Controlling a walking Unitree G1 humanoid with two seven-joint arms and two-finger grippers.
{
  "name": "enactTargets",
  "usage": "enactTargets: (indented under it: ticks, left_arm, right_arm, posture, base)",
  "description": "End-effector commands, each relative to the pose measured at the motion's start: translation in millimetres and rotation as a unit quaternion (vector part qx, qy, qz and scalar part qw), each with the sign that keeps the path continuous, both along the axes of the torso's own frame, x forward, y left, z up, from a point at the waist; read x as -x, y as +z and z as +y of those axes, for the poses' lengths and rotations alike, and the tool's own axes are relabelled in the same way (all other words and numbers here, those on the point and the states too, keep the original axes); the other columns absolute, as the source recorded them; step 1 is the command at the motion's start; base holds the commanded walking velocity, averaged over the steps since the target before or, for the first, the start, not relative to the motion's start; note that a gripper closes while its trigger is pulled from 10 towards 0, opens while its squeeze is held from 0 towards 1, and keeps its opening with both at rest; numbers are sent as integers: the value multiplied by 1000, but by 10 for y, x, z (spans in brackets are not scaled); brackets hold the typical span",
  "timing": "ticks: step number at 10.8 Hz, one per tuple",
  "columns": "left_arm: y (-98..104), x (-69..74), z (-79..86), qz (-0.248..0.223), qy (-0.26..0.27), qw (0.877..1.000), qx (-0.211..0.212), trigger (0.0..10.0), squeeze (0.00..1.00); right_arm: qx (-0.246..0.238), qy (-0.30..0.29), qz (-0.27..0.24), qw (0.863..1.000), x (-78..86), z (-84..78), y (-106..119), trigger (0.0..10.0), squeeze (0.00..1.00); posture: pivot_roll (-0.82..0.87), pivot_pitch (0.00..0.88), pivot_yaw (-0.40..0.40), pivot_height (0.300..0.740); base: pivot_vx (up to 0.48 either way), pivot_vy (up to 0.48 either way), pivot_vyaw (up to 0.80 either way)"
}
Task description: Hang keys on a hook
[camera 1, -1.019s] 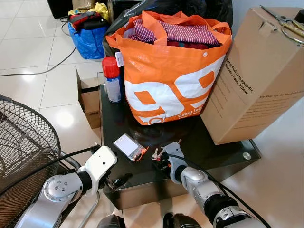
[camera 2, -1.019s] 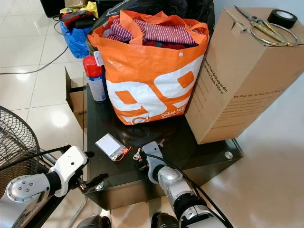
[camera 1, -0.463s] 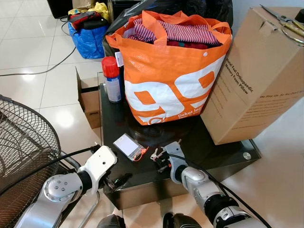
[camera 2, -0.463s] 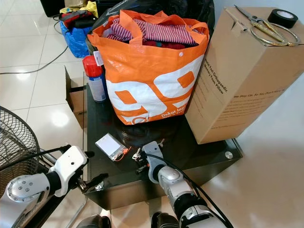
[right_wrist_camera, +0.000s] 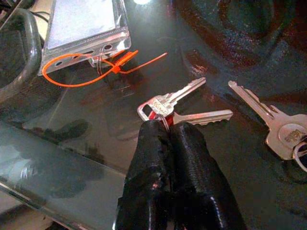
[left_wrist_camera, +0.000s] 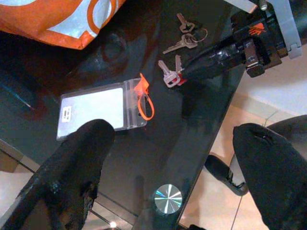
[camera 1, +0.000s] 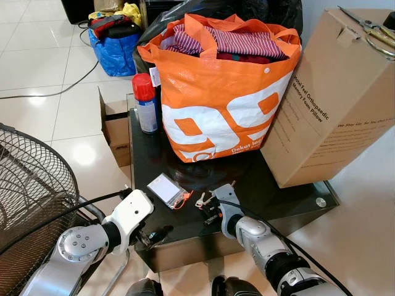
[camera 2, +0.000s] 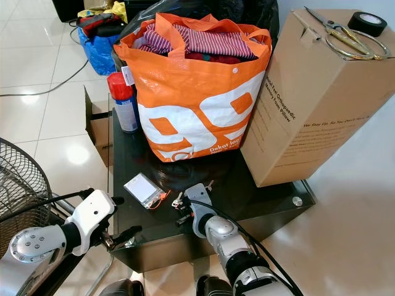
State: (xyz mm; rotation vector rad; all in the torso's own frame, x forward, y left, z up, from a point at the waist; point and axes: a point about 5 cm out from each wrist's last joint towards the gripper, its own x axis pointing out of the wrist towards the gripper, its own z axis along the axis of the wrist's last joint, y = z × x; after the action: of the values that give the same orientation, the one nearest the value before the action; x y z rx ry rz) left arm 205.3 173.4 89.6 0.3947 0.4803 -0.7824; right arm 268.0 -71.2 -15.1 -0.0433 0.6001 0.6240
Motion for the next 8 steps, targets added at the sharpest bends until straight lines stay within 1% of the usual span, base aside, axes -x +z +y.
enactTargets:
  ticks: [1, 2, 3, 7, 8]
  left_arm:
    - [-31, 21, 1, 10, -5, 1000, -3, 10000, 553]
    - [-40, 32, 4, 13, -6, 1000, -5, 10000, 553]
    - [-50, 40, 10, 14, -6, 1000, -7, 10000, 553]
    - [-60, 73, 42, 18, -1, 1000, -12, 10000, 553]
    - [-59, 83, 48, 19, 0, 1000, -13, 10000, 553]
  right_arm:
    - [15, 3, 5, 1000, 47, -56, -56, 4627, 0]
    - [17, 3, 10, 1000, 65, -85, -76, 10000, 957]
    - [11, 2, 16, 1000, 75, -94, -85, 10000, 1000]
    - [-6, 20, 18, 1000, 90, -43, -73, 10000, 1000]
    - [-1, 22, 13, 1000, 80, -30, -63, 10000, 1000]
  posture:
    - [32, 119, -50, 740]
    - [32, 121, -51, 740]
    - [32, 121, -51, 740]
    - [38, 143, -60, 740]
    - [39, 146, -62, 740]
  base:
    - [0, 0, 0]
    - [0, 0, 0]
    - [0, 0, 0]
    - [0, 0, 0]
    - [0, 0, 0]
